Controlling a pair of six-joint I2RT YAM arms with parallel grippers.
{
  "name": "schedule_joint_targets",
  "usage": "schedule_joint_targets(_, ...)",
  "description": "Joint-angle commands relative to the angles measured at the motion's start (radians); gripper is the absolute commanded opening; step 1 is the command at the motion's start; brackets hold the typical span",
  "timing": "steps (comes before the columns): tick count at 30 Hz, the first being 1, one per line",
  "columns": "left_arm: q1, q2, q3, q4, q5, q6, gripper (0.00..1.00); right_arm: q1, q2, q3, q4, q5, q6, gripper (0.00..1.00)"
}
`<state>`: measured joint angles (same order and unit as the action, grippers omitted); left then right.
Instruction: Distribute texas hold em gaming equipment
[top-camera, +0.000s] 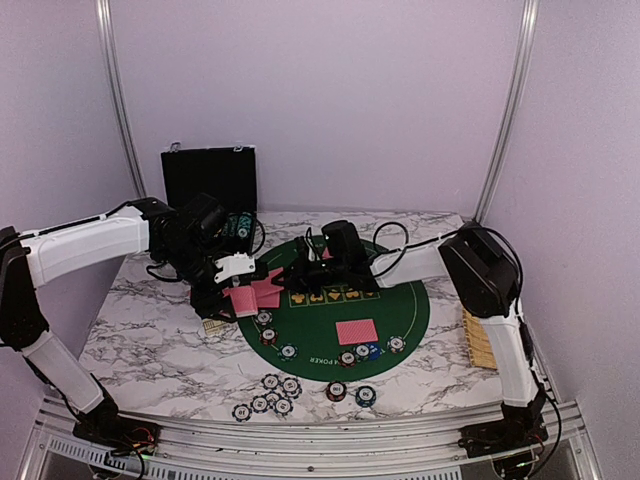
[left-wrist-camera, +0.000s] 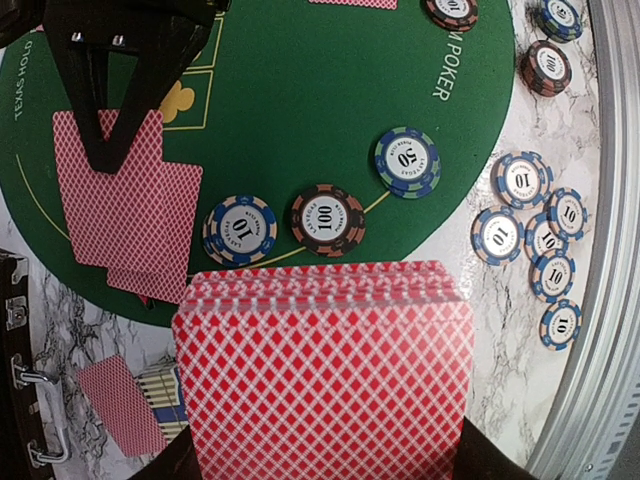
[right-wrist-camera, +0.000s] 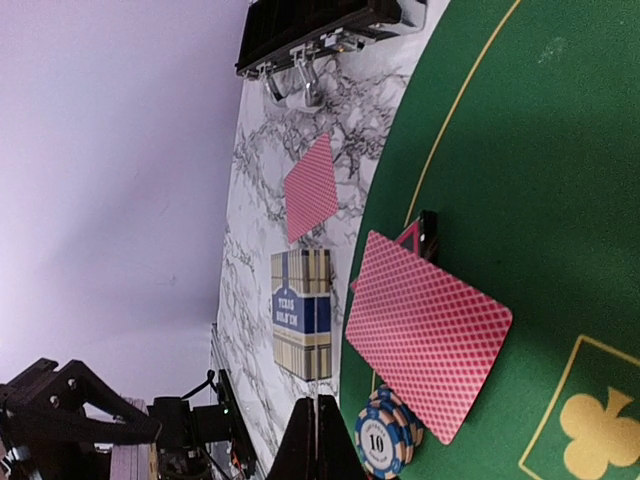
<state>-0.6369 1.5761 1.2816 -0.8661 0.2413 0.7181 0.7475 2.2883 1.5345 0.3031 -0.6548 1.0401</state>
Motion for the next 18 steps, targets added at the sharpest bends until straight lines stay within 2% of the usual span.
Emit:
schedule_joint_targets(1,-0.001,-0.024,-0.016,-0.026,-0.004,0.007,0.03,-0.001,0.056,0.09,-0.012,0.042,-0.001,0.0)
schedule_joint_targets(7,-0.001,-0.026,-0.015,-0.03,-0.006,0.006,0.04,-0.001,0.103,0.16,-0.071,0.082,-0.025,0.0)
schedule_joint_targets(18,-0.001,-0.033,-0.012,-0.042,-0.01,0.004,0.04,0.0,0.138,0.208,-0.172,0.144,-0.079,0.11)
